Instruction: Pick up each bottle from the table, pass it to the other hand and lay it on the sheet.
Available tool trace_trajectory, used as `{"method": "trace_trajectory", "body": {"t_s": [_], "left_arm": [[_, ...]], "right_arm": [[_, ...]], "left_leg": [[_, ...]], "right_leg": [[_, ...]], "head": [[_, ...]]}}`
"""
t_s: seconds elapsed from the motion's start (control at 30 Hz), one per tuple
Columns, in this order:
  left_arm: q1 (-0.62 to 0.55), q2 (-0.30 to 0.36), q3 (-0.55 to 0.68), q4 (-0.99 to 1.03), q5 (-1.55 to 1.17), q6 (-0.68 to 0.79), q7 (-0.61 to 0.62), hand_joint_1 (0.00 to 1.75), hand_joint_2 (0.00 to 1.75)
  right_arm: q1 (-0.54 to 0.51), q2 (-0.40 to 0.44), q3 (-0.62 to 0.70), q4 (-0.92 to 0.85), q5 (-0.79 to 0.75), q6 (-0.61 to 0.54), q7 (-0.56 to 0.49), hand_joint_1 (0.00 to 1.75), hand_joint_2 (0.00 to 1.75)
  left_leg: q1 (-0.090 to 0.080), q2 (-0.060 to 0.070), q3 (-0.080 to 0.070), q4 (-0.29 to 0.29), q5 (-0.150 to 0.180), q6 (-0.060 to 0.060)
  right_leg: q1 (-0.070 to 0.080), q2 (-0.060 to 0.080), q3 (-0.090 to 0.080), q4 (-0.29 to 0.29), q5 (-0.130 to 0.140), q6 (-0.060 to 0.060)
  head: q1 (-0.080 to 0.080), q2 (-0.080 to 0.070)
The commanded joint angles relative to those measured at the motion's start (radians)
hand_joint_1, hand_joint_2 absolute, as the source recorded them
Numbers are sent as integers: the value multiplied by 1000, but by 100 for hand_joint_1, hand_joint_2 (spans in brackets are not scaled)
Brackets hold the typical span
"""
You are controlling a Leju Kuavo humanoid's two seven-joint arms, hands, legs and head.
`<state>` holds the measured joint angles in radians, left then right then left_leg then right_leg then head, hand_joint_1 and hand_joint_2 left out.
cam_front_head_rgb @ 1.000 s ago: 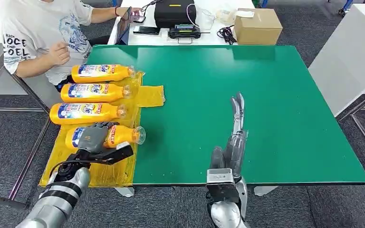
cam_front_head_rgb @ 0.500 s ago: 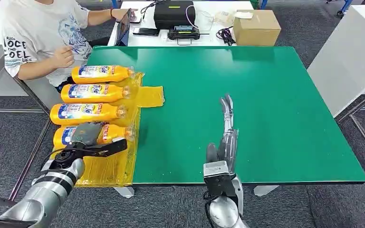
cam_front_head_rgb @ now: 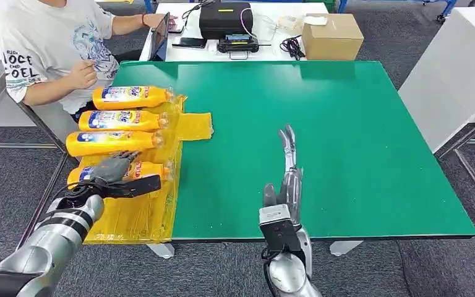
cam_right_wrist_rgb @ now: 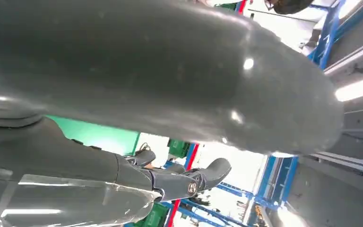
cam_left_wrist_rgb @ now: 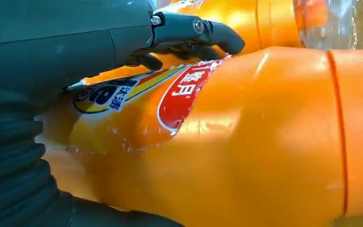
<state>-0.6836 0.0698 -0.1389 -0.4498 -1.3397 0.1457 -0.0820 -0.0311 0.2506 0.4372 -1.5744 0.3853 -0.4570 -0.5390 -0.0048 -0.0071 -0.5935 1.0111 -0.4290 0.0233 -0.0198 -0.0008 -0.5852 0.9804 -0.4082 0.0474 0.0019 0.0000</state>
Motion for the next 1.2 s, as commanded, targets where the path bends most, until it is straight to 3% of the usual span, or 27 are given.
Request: {"method": "trace_trajectory", "body": {"t_s": [0.03,0.47,0.6,0.67,0.8,0.9,1.17,1.2], "left_arm": [[32,24,45,91,62,-79,-61,0,0],[95,62,175,9,417,-322,-286,0,0],[175,50,224,-129,639,-424,-398,0,0],[210,28,226,-206,722,-407,-411,0,0],[254,14,197,-315,817,-333,-441,0,0],[298,-106,274,-500,845,73,-531,0,0],[314,-109,250,-538,842,86,-502,0,0],[316,-137,283,-553,785,309,-585,0,0]], "right_arm": [[-50,0,-23,101,-10,9,-5,0,0],[-90,13,-11,214,-45,-4,-35,0,0],[-99,4,2,243,-55,-2,-37,0,0],[-98,4,9,256,-58,2,-38,0,0],[-95,1,22,251,-61,2,-41,0,0],[-74,3,24,236,-52,-6,-25,0,0],[-71,3,29,231,-48,-10,-22,0,0],[-71,6,31,233,-47,-10,-20,0,0]], "left_leg": [[1,5,4,-2,0,-2],[0,4,9,-3,0,-1],[1,5,9,-3,0,-1],[1,5,9,-3,-1,-1],[1,1,7,-2,0,-1],[1,-2,4,-1,0,-1],[1,-1,-2,0,0,0],[1,0,-3,0,0,0]], "right_leg": [[1,5,2,-3,1,-2],[0,5,8,-3,1,-2],[1,5,8,-3,1,-2],[1,5,8,-3,1,-2],[1,1,7,-2,0,-2],[1,0,5,-1,-1,-2],[1,0,-1,-1,-1,-2],[1,1,-3,-1,-1,-1]], "head": [[0,0],[0,0],[0,0],[0,0],[0,0],[0,0],[0,0],[0,0]]}}
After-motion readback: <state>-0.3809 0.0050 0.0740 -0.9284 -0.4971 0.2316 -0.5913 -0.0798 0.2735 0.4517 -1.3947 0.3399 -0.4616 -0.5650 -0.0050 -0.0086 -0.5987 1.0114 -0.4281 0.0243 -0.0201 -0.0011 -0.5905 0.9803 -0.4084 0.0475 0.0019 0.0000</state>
